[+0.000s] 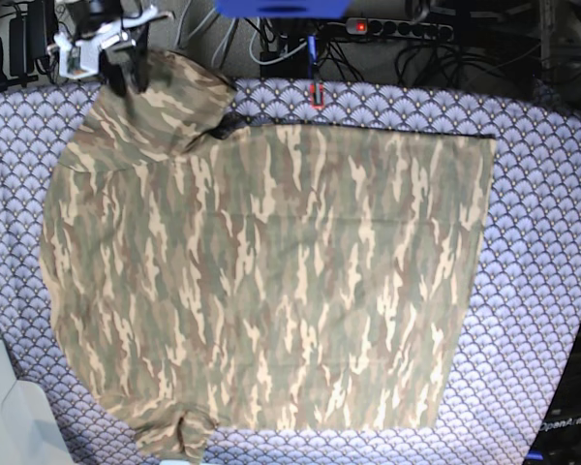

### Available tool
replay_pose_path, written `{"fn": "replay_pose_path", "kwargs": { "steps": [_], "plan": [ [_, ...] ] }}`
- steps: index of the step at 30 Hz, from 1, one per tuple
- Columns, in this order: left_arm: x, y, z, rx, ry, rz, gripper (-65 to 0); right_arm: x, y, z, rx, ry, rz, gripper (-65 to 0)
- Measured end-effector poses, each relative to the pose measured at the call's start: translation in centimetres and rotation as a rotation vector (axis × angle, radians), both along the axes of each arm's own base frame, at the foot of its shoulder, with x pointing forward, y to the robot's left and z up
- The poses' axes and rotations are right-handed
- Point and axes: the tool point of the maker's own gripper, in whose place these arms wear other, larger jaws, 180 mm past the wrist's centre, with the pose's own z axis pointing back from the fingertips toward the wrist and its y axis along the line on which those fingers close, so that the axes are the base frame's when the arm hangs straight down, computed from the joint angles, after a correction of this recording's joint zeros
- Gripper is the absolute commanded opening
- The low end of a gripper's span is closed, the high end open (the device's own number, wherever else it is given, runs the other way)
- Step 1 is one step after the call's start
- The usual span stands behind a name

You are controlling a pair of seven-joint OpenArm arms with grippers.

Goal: Fold the T-shirt properly
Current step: 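Move the right gripper down to the shirt's shoulder corner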

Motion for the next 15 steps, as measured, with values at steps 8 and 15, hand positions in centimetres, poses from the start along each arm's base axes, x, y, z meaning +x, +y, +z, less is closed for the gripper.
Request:
{"fn": "replay_pose_path", "kwargs": {
  "steps": [8,15],
  "plan": [
    [2.5,-0.9,0.7,-0.019,-0.009,-0.032,-38.9,3.8,-1.7,0.7,0.113,0.011,-0.013,-42.9],
    [4.2,0.9,2.4,0.023,-0.067,-0.006,-38.3,6.2,-4.1,1.6,0.161,0.058,0.027,-42.8]
  ]
}}
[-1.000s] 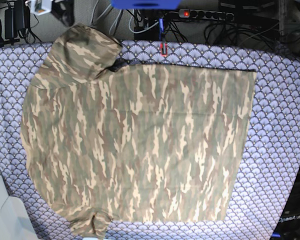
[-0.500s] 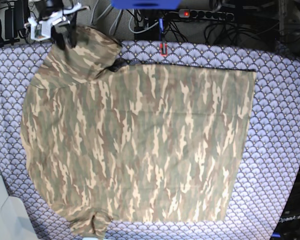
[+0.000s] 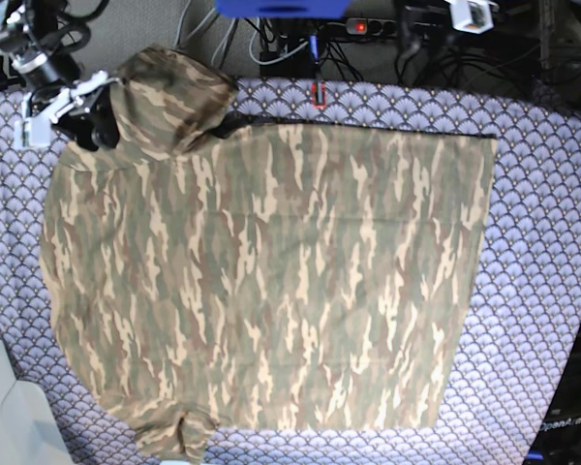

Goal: Fold the T-shirt properly
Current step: 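Move the right gripper down to the shirt's shoulder corner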

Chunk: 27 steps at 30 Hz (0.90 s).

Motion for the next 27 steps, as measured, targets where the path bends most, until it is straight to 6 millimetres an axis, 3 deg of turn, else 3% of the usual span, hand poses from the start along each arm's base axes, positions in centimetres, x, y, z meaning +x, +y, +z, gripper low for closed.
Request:
{"fn": "replay_pose_path", "kwargs": {
  "steps": [4,7,13,16,27],
  "plan": [
    [0.2,1.3,-0.2,0.041,0.05,-0.001,-38.3,-0.3,-1.1,-1.7,-0.02,0.065,0.02,-42.8],
    [0.6,2.3,0.0,0.069,0.052,0.013,-38.3,-0.4,-3.1,-3.1,-0.025,0.132,-0.029,-40.0],
    [1.2,2.3,0.0,0.07,0.043,0.01,-38.2,-2.1,-6.5,-6.3,-0.008,0.298,-0.117,-30.0],
    [1.1,2.3,0.0,0.068,0.044,0.009,-38.2,-2.3,-7.3,-6.5,0.001,0.313,-0.145,-29.0],
    [1.3,3.1,0.1,0.089,0.04,0.018,-38.3,-2.2,-5.5,-7.9,0.037,0.355,-0.097,-29.0]
  ]
}}
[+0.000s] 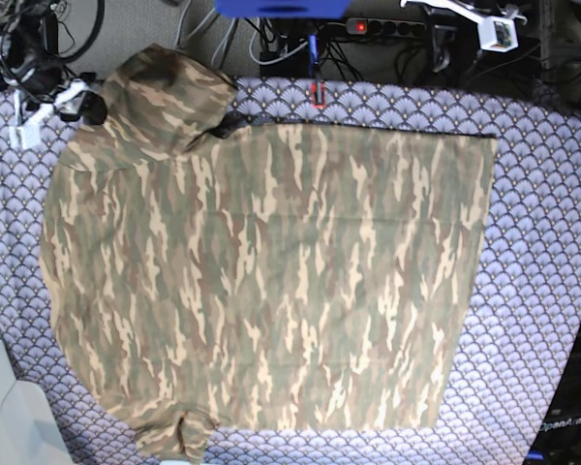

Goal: Fold the T-shirt properly
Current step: 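Move the right gripper down to the shirt's shoulder corner, then move the left gripper to the other shoulder corner and grasp both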

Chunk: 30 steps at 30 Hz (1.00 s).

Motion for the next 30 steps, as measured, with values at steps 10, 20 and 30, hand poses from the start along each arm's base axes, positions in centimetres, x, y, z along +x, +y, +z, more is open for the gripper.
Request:
{"fn": "replay_pose_path", "kwargs": {
  "steps": [10,20,30],
  "plan": [
    [-0.2,0.0,-0.1,-0.001,0.006,-0.001,-38.3,0.0,0.5,-0.2,0.008,0.004,0.013,-29.0],
    [-0.3,0.0,-0.2,-0.002,0.009,0.003,-38.3,-1.6,-0.8,-0.3,-0.01,0.032,-0.023,-29.0],
    [-0.4,0.0,-0.3,0.002,0.012,0.001,-38.3,-1.2,2.1,-0.7,0.061,0.003,-0.013,-29.0]
  ]
}}
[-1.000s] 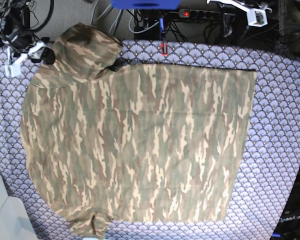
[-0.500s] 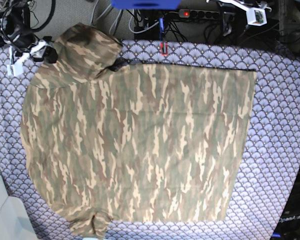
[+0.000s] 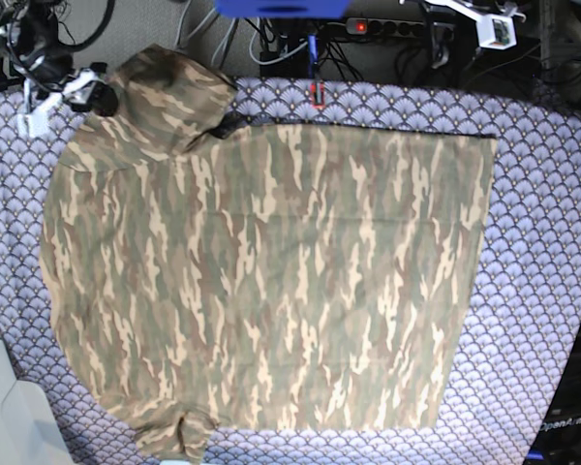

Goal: Fold the T-shirt properly
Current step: 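Move the left gripper to the other shoulder corner and grasp both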

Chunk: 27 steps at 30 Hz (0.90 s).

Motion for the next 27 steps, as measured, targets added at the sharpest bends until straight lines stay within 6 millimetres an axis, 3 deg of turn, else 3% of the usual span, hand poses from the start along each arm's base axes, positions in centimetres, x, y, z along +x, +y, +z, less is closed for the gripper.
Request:
{"fn": "replay_pose_path", "kwargs": {
  "steps": [4,9,11,18,24,27],
  "plan": [
    [0.0,0.0,0.0,0.0,0.0,0.0,-38.3,0.5,1.5,-0.1,0.023,-0.009,0.034,-29.2],
    [0.1,0.9,0.2,0.019,-0.006,0.009,-38.0,0.5,1.6,-0.1,0.024,-0.011,0.037,-31.0],
    [0.1,1.4,0.2,0.031,-0.006,0.022,-38.0,0.5,1.6,-0.1,0.024,-0.011,0.037,-36.5],
    [0.2,1.3,0.2,0.027,-0.008,0.021,-37.9,0.0,1.9,-0.6,0.025,0.022,0.051,-64.7],
    [3.1,1.3,0.2,0.031,-0.029,0.017,-37.8,0.0,1.8,-0.7,0.019,0.027,0.053,-65.0],
    [3.8,3.1,-0.7,0.009,0.041,0.104,-37.8,0.0,1.8,-0.7,0.018,0.027,0.055,-65.0]
  ]
}}
